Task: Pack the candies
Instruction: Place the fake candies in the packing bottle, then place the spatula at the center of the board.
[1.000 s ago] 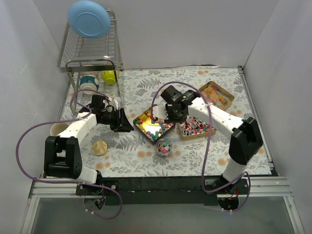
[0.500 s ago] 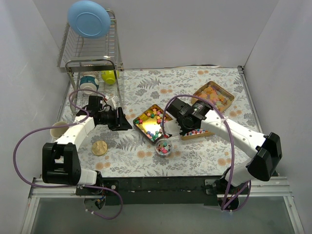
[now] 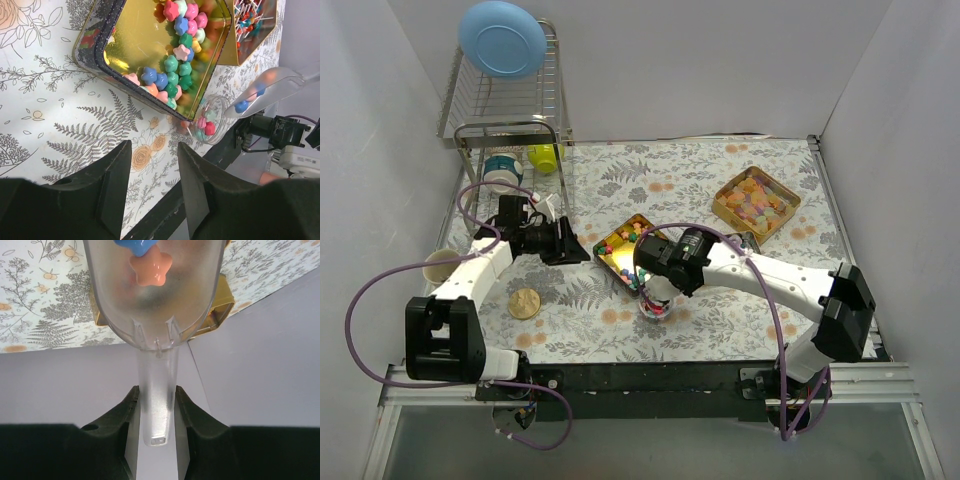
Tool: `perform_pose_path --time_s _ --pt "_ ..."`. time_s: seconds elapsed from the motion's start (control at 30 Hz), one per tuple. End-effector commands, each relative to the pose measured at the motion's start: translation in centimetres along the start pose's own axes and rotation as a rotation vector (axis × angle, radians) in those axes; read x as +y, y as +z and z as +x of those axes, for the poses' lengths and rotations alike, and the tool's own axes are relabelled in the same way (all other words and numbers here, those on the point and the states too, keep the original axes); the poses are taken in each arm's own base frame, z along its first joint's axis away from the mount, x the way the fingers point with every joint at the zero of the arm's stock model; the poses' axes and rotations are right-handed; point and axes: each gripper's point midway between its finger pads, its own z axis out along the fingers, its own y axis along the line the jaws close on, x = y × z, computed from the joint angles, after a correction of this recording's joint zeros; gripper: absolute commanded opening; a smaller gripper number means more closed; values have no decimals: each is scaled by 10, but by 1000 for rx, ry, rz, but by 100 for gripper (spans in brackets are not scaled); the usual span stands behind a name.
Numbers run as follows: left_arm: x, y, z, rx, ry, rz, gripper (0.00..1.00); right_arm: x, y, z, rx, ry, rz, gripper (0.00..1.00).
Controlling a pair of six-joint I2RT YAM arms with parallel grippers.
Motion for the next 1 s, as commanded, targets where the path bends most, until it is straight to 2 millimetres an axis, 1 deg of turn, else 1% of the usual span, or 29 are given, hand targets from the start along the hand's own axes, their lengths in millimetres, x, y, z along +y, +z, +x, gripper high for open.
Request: perform_pose_path --time_s 0.0,0.07,0.17,0.27,0.3,0.4,0.47,0.53,0.57,0.6,0.67,0.7,0.73,0.77,0.8,0.83,0.87,0.9,0.93,0.97 --pt "-10 -11 -9 -62 40 20 42 -10 -13 8 108 -89 43 1" --pt "-10 -10 -11 -68 28 23 42 -17 -16 13 159 -98 68 1" --pt "-10 -6 -13 -54 11 35 42 -24 -21 13 185 -132 95 1" --pt "-10 -6 -21 -61 24 31 42 -27 -24 11 195 -162 108 1" --pt "-11 -7 -26 -69 34 30 42 -27 -25 11 198 -170 109 1" --pt "-13 -8 -30 -75 42 26 42 -27 -25 12 193 -167 112 1" --pt "-16 -11 -31 -78 44 29 42 -23 -27 14 164 -119 113 1" --pt "-18 -13 -30 -83 42 31 42 -15 -21 28 150 -36 89 1" --pt "-22 -15 -31 -91 56 39 42 -8 -17 35 150 45 75 1" --pt "-22 -17 -31 -98 64 39 42 3 -4 53 166 129 23 1" --pt "-23 -18 -32 -107 81 34 42 20 6 64 104 326 -39 1" --pt "-22 -18 -33 -109 84 27 42 28 14 84 90 469 -89 1" --pt "-22 -18 -35 -111 86 26 42 38 17 82 6 566 -135 1" --pt "-23 -18 -37 -111 93 30 42 43 20 87 -26 650 -162 1" --pt "-24 -17 -37 -101 88 43 42 56 28 105 -32 799 -206 1" --pt "-26 -16 -39 -100 86 49 42 62 29 102 -105 884 -231 1" --pt "-27 -16 -39 -95 86 61 42 62 33 108 -131 965 -223 1" --pt "-28 -13 -38 -80 84 76 42 71 39 121 -135 1090 -236 1" --pt "-30 -9 -36 -64 93 83 42 75 41 121 -182 1167 -230 1" --pt "-30 -6 -33 -50 100 83 42 76 50 138 -181 1286 -193 1"
